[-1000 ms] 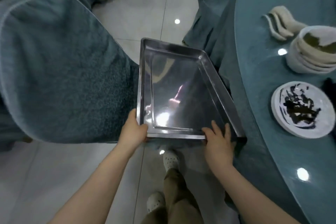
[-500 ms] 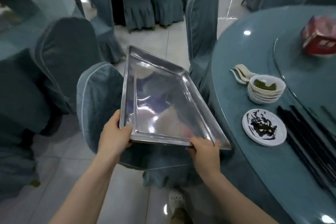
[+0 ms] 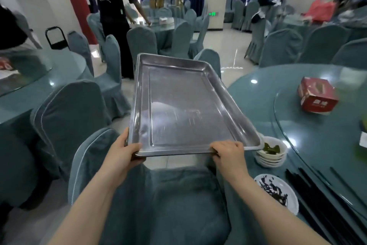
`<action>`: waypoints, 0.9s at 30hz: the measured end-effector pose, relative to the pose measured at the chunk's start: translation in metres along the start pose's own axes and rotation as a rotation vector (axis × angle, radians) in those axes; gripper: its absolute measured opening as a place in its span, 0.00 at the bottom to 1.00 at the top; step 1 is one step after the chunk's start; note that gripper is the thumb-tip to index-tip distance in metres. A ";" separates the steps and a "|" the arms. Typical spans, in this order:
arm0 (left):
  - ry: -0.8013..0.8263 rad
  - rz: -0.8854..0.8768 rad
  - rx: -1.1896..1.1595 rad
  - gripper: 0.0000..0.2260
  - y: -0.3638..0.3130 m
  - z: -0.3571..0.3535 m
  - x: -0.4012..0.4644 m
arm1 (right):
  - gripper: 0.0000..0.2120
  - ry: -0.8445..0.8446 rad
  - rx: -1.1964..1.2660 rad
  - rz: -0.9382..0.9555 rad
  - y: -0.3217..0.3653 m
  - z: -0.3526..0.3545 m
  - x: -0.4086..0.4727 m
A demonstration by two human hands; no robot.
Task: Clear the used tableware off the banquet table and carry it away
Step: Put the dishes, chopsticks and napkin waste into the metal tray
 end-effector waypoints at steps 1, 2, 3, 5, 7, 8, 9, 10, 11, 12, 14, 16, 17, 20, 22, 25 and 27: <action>0.007 0.004 -0.016 0.24 0.000 -0.011 0.018 | 0.07 -0.005 -0.019 -0.011 -0.010 0.001 0.016; 0.017 0.012 -0.033 0.24 0.002 -0.024 0.036 | 0.07 -0.005 -0.042 -0.022 -0.022 0.000 0.032; 0.028 0.022 -0.050 0.23 0.004 -0.039 0.055 | 0.07 -0.007 -0.062 -0.031 -0.034 0.001 0.049; 0.053 0.046 -0.067 0.22 0.010 -0.067 0.093 | 0.08 -0.028 -0.089 -0.049 -0.057 0.003 0.078; 0.072 0.080 -0.071 0.22 0.017 -0.096 0.126 | 0.10 -0.063 -0.087 -0.058 -0.079 0.007 0.102; 0.083 0.091 -0.079 0.22 0.022 -0.111 0.140 | 0.12 -0.081 -0.085 -0.055 -0.091 0.010 0.113; 0.095 0.101 -0.084 0.21 0.027 -0.125 0.154 | 0.12 -0.086 -0.085 -0.060 -0.104 0.011 0.124; 0.107 0.114 -0.082 0.20 0.033 -0.139 0.165 | 0.11 -0.076 -0.089 -0.081 -0.119 0.011 0.134; 0.121 0.129 -0.079 0.20 0.038 -0.152 0.175 | 0.10 -0.065 -0.099 -0.103 -0.134 0.010 0.142; 0.142 0.145 -0.075 0.19 0.042 -0.165 0.183 | 0.09 -0.055 -0.116 -0.122 -0.146 0.008 0.148; 0.183 0.176 -0.071 0.19 0.052 -0.186 0.199 | 0.09 -0.046 -0.147 -0.150 -0.166 0.004 0.156; 0.214 0.198 -0.057 0.18 0.059 -0.202 0.215 | 0.10 -0.043 -0.143 -0.161 -0.178 0.002 0.161; 0.230 0.210 -0.049 0.18 0.063 -0.209 0.223 | 0.11 -0.046 -0.143 -0.168 -0.183 0.000 0.165; 0.262 0.244 -0.033 0.18 0.075 -0.227 0.248 | 0.09 -0.040 -0.142 -0.212 -0.200 -0.008 0.176; 0.268 0.266 -0.030 0.18 0.083 -0.234 0.266 | 0.05 -0.021 -0.155 -0.251 -0.211 -0.018 0.187; 0.275 0.312 -0.046 0.18 0.097 -0.242 0.291 | 0.07 -0.001 -0.202 -0.277 -0.219 -0.033 0.204; 0.289 0.338 -0.057 0.17 0.104 -0.245 0.309 | 0.08 -0.008 -0.211 -0.311 -0.223 -0.040 0.216</action>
Point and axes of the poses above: each hand's wrist, its own x-axis towards the middle knuckle, its own z-axis out of the back of the hand, y = z × x, the point moved 8 cm from there along x, towards the middle knuckle, and after that the axes turned 10 degrees about -z, right-handed, at the moved point
